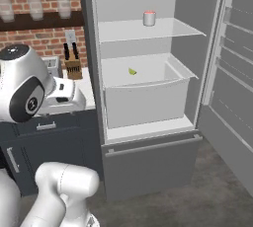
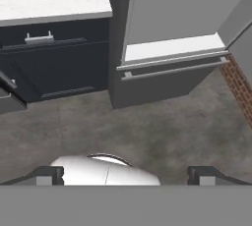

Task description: Grab a lemon wedge from the fridge and one ice cube from the ice bowl, and put them in the glass of lemonade.

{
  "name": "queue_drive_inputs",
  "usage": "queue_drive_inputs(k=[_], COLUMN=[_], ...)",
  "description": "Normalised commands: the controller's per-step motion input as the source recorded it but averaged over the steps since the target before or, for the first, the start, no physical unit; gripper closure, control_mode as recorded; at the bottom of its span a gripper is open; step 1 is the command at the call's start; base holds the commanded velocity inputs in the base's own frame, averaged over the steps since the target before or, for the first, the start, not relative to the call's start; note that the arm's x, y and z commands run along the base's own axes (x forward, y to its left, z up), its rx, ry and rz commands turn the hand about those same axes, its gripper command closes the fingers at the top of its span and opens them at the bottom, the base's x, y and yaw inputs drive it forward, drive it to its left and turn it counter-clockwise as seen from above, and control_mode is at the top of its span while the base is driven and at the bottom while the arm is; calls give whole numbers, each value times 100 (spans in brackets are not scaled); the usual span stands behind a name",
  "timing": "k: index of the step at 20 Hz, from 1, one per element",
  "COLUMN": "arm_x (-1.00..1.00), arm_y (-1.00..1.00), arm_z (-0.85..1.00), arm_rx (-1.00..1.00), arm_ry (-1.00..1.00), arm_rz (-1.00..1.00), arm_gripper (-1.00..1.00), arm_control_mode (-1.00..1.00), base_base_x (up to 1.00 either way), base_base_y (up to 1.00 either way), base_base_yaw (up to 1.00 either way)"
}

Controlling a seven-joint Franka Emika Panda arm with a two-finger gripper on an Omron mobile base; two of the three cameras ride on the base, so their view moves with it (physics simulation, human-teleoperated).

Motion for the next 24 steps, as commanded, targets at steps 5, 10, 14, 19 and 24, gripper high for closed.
queue_drive_inputs(k=[5,10,14,19,24], arm_x=[6,-7,-39,0,0], arm_y=[13,0,0,0,0], arm_z=[0,0,-4,-25,-14], arm_rx=[8,1,0,0,0], arm_ry=[0,0,0,0,-2], arm_rz=[-13,-1,0,0,0], arm_gripper=[-100,-100,-100,-100,-100], arm_control_mode=[-100,-100,-100,-100,-100], base_base_x=[0,0,0,0,0], base_base_y=[0,0,0,0,0], base_base_yaw=[0,0,0,0,0])
